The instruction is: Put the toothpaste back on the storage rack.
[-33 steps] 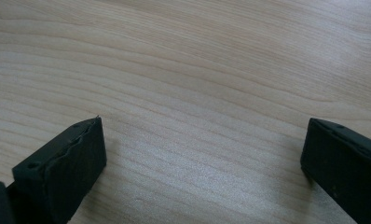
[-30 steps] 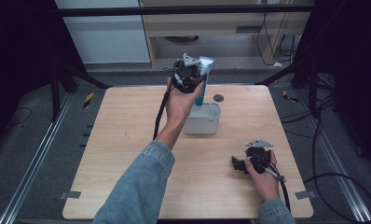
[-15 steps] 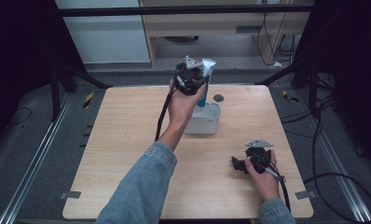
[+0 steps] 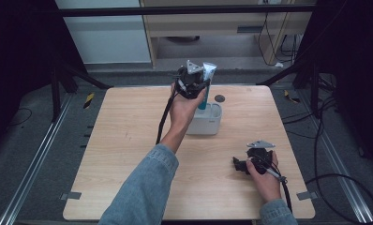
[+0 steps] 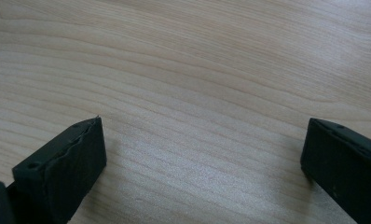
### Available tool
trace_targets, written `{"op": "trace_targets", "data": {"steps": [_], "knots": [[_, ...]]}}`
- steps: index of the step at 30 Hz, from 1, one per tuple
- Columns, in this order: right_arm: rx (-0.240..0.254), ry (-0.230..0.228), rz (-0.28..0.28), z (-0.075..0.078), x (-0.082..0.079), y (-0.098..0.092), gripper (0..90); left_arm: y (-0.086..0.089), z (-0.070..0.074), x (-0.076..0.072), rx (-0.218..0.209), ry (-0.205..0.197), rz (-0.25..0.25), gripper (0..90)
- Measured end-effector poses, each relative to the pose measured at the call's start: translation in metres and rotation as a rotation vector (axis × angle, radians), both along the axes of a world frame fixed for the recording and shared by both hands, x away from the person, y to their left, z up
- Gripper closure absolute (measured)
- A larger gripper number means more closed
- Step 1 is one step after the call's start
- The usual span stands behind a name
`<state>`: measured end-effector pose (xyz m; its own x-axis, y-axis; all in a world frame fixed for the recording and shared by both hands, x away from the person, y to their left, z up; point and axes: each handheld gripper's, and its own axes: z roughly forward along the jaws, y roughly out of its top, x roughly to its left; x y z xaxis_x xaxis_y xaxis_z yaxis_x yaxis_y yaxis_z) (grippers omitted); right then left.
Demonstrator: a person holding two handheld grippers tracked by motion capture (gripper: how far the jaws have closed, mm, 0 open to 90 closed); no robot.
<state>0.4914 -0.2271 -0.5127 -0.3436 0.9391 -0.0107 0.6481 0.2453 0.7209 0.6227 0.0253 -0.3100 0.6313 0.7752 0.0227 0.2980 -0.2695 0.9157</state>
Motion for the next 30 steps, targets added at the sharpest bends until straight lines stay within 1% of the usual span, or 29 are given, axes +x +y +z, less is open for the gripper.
{"op": "trace_targets", "data": {"steps": [4, 7, 12, 18, 21, 25, 30], "knots": [[0.005, -0.001, -0.003, 0.000, 0.000, 0.000, 0.3, -0.002, -0.004, 0.001, 0.009, 0.003, -0.004, 79.1], [0.002, -0.001, 0.000, 0.000, 0.000, 0.000, 0.4, -0.003, -0.010, 0.002, 0.012, 0.002, -0.003, 79.1], [-0.002, -0.005, 0.002, 0.000, 0.000, 0.000, 0.4, -0.005, -0.014, 0.003, 0.017, 0.004, -0.006, 79.1], [-0.004, -0.006, 0.005, 0.000, 0.000, 0.000, 0.4, -0.008, -0.018, 0.002, 0.020, -0.017, -0.031, 79.1], [-0.005, -0.005, 0.004, 0.000, 0.000, 0.000, 0.4, -0.009, -0.021, 0.003, 0.027, -0.014, -0.035, 79.1], [-0.005, -0.005, 0.005, 0.000, 0.000, 0.000, 0.4, -0.008, -0.024, 0.005, 0.018, -0.003, -0.032, 79.0], [-0.005, -0.005, 0.007, 0.000, 0.000, 0.000, 0.4, -0.010, -0.029, 0.004, 0.032, -0.004, -0.037, 79.0]]}}
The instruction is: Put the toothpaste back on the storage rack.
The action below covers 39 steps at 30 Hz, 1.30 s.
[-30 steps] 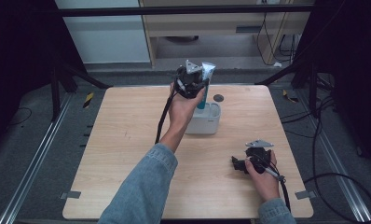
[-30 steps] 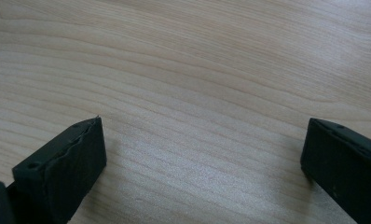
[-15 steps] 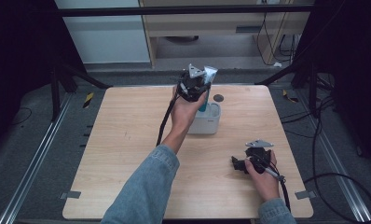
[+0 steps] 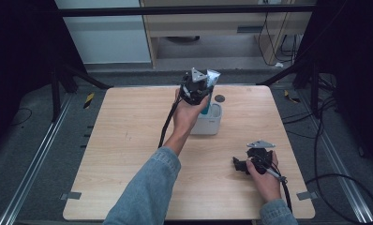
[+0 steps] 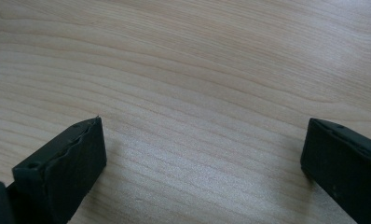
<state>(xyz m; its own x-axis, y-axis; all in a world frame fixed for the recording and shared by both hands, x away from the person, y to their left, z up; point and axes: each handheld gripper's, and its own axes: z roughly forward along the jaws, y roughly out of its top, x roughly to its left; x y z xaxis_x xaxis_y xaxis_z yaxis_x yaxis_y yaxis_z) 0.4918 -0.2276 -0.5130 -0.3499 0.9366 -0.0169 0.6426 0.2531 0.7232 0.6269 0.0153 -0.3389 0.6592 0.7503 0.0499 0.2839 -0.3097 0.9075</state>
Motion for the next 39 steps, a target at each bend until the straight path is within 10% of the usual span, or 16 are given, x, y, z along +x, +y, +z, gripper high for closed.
{"op": "trace_targets", "data": {"steps": [39], "knots": [[0.003, -0.002, -0.001, 0.000, 0.000, 0.000, 0.4, -0.004, -0.039, -0.001, 0.062, 0.039, -0.006, 78.9]]}}
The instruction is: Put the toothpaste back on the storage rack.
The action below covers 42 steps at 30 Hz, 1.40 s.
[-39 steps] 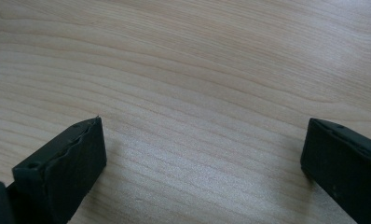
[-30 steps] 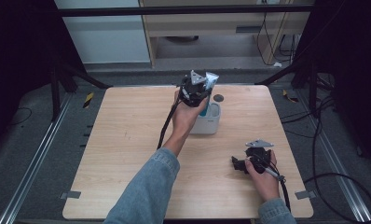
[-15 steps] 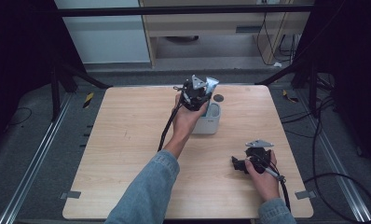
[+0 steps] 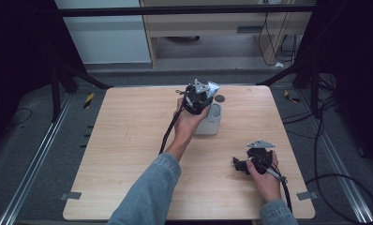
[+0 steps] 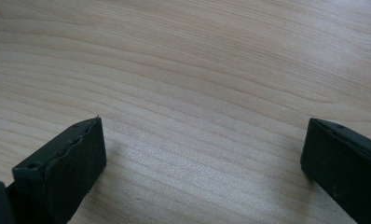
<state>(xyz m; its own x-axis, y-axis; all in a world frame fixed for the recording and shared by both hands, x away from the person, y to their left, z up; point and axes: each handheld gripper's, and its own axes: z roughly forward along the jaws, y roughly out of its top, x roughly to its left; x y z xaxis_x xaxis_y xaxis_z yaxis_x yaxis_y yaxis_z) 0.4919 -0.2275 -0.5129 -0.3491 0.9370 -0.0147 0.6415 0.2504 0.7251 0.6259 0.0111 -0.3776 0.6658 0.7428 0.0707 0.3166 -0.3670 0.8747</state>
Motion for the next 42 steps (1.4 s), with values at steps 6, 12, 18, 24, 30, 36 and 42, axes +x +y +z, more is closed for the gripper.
{"op": "trace_targets", "data": {"steps": [6, 12, 18, 24, 30, 36, 42], "knots": [[0.000, 0.000, 0.000, 0.000, 0.000, 0.000, 0.4, 0.003, -0.004, 0.001, 0.015, 0.009, 0.009, 78.9], [-0.001, -0.002, 0.000, 0.000, 0.000, 0.000, 0.4, 0.002, -0.007, 0.001, 0.032, 0.016, 0.007, 78.9], [0.000, 0.000, 0.000, 0.000, 0.000, 0.000, 0.4, 0.001, -0.009, 0.001, 0.042, 0.023, 0.005, 78.8], [0.000, 0.000, 0.000, 0.000, 0.000, 0.000, 0.4, 0.000, -0.011, 0.001, 0.056, 0.034, 0.009, 78.8], [0.001, 0.002, -0.002, 0.000, 0.000, 0.000, 0.4, -0.002, -0.012, 0.001, 0.078, 0.037, 0.010, 78.8], [0.001, 0.002, -0.001, 0.000, 0.000, 0.000, 0.4, -0.001, -0.013, 0.000, 0.081, 0.036, 0.016, 78.8], [0.002, 0.002, -0.001, 0.000, 0.000, 0.000, 0.3, 0.000, -0.014, -0.001, 0.104, 0.044, 0.018, 78.8]]}}
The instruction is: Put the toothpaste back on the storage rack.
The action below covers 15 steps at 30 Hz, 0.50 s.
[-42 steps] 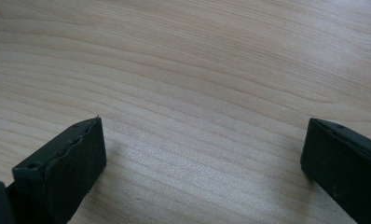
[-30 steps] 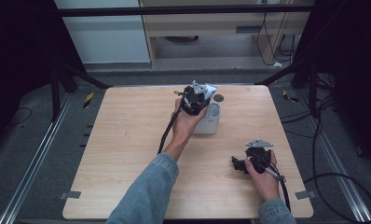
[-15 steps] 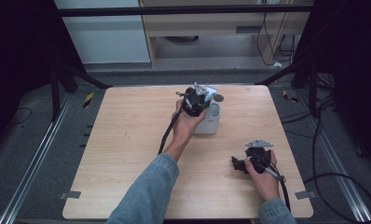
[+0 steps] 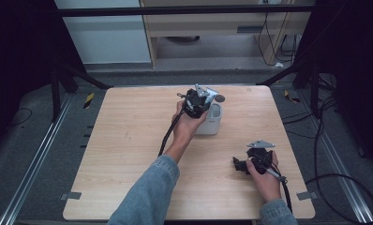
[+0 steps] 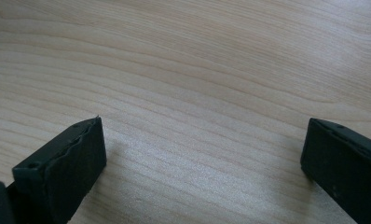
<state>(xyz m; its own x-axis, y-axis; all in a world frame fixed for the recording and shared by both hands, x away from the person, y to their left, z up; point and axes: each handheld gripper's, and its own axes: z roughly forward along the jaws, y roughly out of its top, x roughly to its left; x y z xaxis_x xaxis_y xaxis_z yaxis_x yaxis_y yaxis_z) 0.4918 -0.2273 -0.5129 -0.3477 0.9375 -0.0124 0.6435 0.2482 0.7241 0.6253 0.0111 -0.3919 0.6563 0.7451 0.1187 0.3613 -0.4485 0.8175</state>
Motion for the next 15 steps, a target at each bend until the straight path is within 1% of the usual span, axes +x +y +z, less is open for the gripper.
{"op": "trace_targets", "data": {"steps": [1, 6, 8, 14, 15], "knots": [[0.000, 0.000, 0.000, 0.0000, 0.0000, 0.0000, 0.4, 0.0000, -0.0007, 0.0000, -0.005, 0.000, 0.002, 78.7], [0.000, 0.000, 0.000, 0.0000, 0.0000, 0.0000, 0.4, -0.0001, -0.0028, -0.0004, 0.005, 0.009, -0.002, 78.7], [0.000, 0.000, 0.000, 0.0000, 0.0000, 0.0000, 0.4, 0.0003, -0.0031, 0.0002, -0.005, 0.011, 0.005, 78.7], [0.001, 0.000, 0.001, 0.0000, 0.0000, 0.0000, 0.4, 0.0011, -0.0026, 0.0010, -0.010, 0.020, 0.011, 78.6], [0.000, 0.000, 0.000, 0.0000, 0.0000, 0.0000, 0.4, 0.0012, -0.0021, 0.0014, -0.005, 0.024, 0.011, 78.5]]}}
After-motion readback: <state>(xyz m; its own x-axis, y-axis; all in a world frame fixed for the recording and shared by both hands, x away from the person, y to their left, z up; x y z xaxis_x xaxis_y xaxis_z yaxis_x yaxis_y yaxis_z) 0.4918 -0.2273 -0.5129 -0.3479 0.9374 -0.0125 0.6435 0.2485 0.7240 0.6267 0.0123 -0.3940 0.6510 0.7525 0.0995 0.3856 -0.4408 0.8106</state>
